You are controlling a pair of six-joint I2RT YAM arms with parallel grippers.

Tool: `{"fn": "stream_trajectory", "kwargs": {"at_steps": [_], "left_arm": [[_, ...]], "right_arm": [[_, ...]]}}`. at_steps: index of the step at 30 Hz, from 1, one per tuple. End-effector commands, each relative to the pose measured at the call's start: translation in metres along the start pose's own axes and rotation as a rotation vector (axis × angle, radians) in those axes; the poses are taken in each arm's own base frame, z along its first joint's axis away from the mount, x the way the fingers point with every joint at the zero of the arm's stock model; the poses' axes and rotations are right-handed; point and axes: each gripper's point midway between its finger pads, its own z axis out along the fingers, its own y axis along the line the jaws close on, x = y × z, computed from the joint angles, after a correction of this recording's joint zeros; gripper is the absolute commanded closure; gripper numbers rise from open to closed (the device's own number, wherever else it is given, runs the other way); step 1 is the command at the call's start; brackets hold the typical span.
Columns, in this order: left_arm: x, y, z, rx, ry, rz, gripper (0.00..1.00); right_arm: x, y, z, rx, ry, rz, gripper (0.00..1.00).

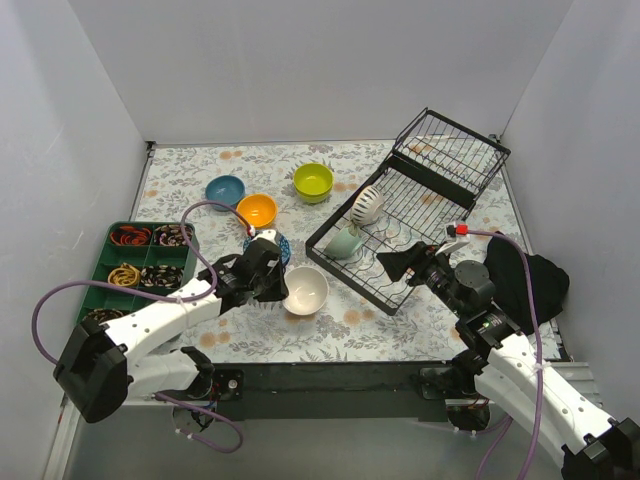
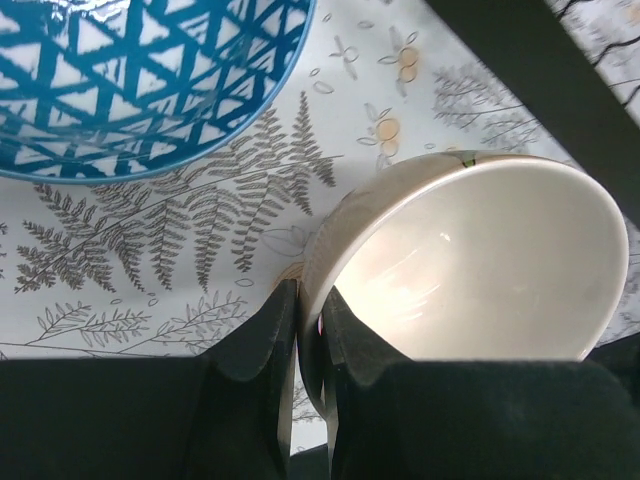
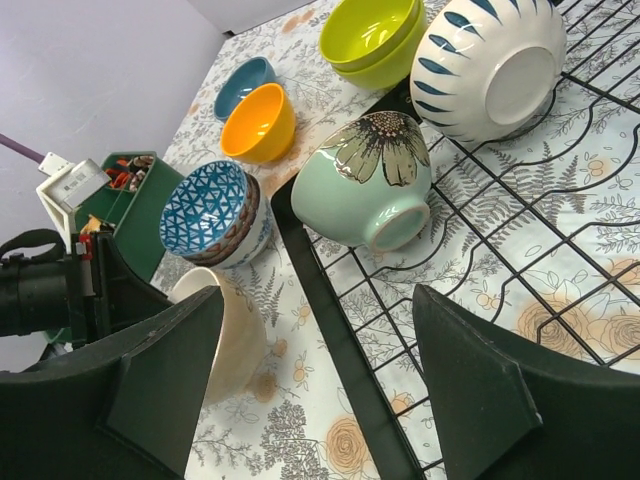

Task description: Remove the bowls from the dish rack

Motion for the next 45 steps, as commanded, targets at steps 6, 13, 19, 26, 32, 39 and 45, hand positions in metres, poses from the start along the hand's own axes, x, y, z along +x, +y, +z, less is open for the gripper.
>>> {"fn": "stream_trajectory", "kwargs": {"at_steps": [6, 13, 19, 26, 32, 39, 45], "left_arm": [[0.008, 0.002, 0.013, -0.015, 0.031, 0.006, 1.00], [0.022, 0.012, 0.021, -0.049, 0.066, 0.006, 0.92], [0.021, 0.011, 0.018, -0.041, 0.061, 0.007, 0.78], [0.002, -0.005, -0.002, 0.025, 0.005, 0.011, 0.51], [-0.033, -0.029, -0.034, 0.093, -0.078, 0.043, 0.36], [-0.086, -0.026, -0.059, 0.012, -0.227, 0.142, 0.08], [-0.127, -0.001, -0.065, -0.064, -0.350, 0.123, 0.02]], "right_arm": [[-0.012, 0.002, 0.000, 0.005, -0.039, -0.042, 0.16], [-0.008, -0.001, 0.002, 0.019, -0.017, -0.042, 0.16], [-0.004, -0.005, 0.006, 0.039, 0.019, -0.051, 0.15], [0.007, -0.012, 0.012, 0.093, 0.105, -0.059, 0.14], [0.010, -0.013, 0.024, 0.183, 0.156, -0.062, 0.14], [0.013, -0.004, 0.044, 0.263, 0.154, -0.007, 0.11], [0.023, 0.000, 0.063, 0.313, 0.139, 0.039, 0.06]]}}
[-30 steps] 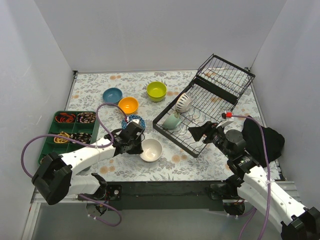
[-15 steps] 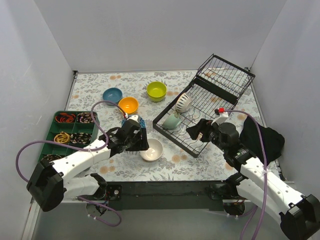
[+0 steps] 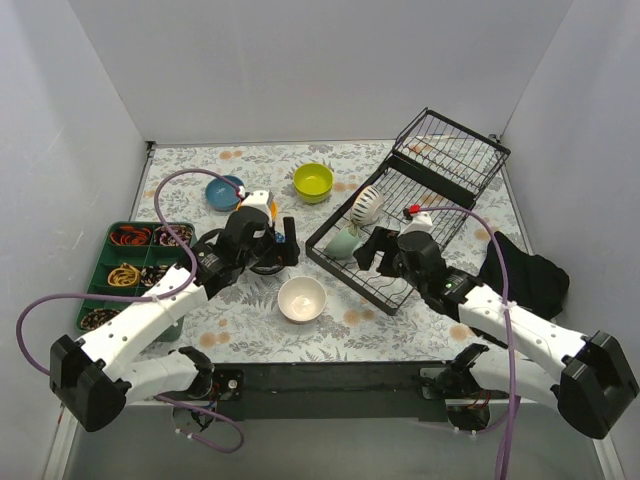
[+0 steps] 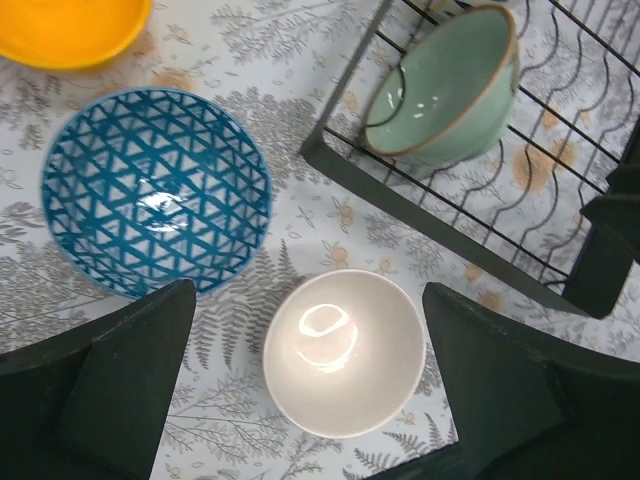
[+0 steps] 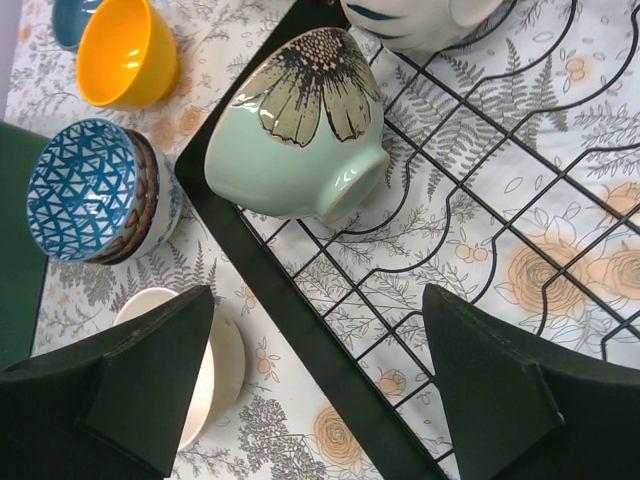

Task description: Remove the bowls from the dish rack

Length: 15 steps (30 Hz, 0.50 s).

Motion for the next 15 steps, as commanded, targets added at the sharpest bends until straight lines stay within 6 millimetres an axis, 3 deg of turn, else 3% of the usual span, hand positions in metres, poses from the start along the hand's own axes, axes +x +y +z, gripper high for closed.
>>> {"fn": "stream_trajectory", "kwargs": {"at_steps": [1, 3, 9, 15], "left_arm": [[-0.037, 0.032, -0.003, -0.081, -0.120, 0.009, 0.02], [-0.045, 0.048, -0.002, -0.092, -0.147, -0.037, 0.02], [-0.045, 0.091, 0.004, -0.151, -0.193, -0.133, 0.02], [-0.041, 0.107, 0.001, -0.191, -0.212, -0.159, 0.02]], "right_arm": [[-0.019, 0.016, 0.015, 0.033, -0.081, 0.089, 0.05], [-0.019, 0.022, 0.019, 0.032, -0.088, 0.101, 0.04], [-0.014, 0.027, 0.039, 0.068, -0.099, 0.140, 0.01], [-0.018, 0.047, 0.055, 0.066, -0.128, 0.179, 0.01]]}}
